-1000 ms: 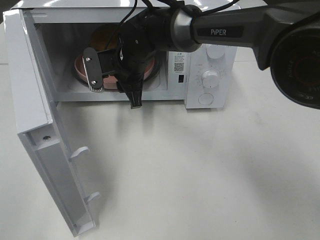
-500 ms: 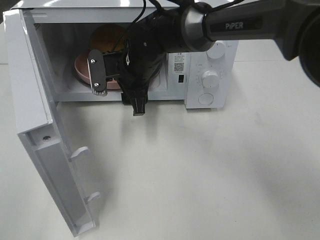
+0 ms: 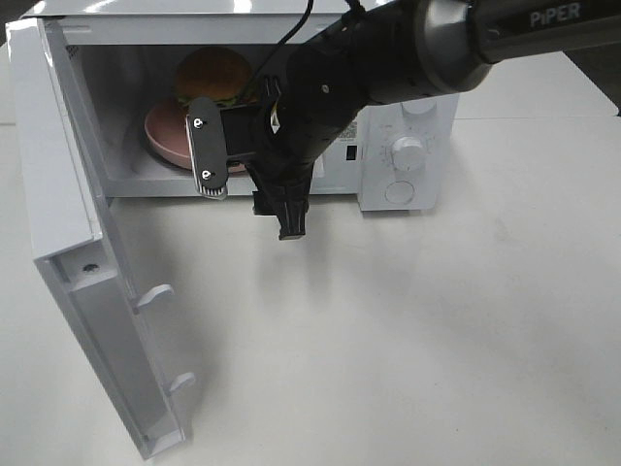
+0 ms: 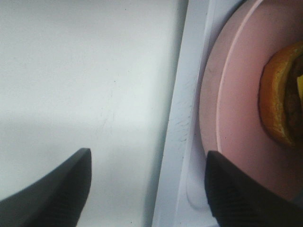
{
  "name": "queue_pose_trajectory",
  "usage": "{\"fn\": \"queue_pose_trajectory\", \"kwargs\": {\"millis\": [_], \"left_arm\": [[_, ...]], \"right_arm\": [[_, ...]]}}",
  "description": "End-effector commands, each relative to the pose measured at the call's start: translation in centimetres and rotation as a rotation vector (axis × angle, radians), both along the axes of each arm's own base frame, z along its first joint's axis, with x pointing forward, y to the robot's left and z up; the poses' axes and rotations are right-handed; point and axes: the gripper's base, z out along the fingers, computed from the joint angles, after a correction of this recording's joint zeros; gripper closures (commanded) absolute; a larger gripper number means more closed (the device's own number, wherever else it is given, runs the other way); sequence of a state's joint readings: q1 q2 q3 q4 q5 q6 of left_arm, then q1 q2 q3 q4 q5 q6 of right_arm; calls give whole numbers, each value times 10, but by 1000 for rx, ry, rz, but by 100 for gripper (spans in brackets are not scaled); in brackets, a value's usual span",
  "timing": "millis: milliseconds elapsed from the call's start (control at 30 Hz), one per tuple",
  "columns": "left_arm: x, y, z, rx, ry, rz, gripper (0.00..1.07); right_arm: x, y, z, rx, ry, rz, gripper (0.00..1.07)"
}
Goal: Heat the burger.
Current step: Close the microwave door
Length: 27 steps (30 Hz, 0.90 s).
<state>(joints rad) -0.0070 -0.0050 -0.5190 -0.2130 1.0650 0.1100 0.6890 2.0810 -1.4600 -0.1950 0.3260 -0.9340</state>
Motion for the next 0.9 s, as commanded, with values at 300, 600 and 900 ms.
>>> {"fn": "queue_pose_trajectory", "kwargs": {"millis": [300, 600, 900], "left_arm": [[-2, -1, -1, -8, -15, -6, 6], [-2, -1, -1, -8, -15, -6, 6], [-2, -1, -1, -8, -15, -6, 6]], "right_arm": [[-44, -33, 19, 79, -25, -18, 37], [-74, -57, 31, 117, -32, -35, 37], [-109, -85, 43, 191, -3, -122, 37]]}}
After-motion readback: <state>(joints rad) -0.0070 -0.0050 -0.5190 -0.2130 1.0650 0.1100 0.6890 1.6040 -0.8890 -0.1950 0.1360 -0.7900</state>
